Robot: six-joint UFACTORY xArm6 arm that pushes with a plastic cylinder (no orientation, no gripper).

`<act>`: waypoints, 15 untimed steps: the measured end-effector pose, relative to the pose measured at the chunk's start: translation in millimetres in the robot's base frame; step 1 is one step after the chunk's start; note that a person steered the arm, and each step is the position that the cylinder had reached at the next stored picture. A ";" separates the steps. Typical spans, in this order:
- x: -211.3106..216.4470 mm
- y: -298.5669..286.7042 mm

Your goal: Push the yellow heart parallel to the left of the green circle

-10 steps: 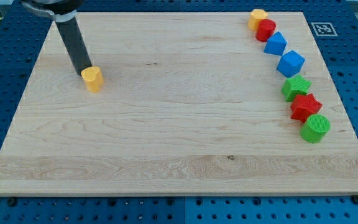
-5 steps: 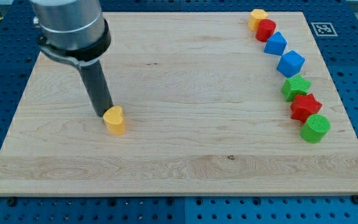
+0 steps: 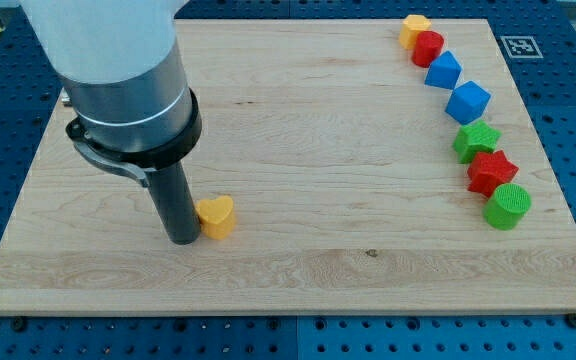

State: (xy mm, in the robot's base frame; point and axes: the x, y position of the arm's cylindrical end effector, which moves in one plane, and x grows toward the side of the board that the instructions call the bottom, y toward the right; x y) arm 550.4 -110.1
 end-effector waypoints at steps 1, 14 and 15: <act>-0.8 3.9; -53.1 199.1; -52.7 207.6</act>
State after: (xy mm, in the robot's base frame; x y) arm 497.7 97.4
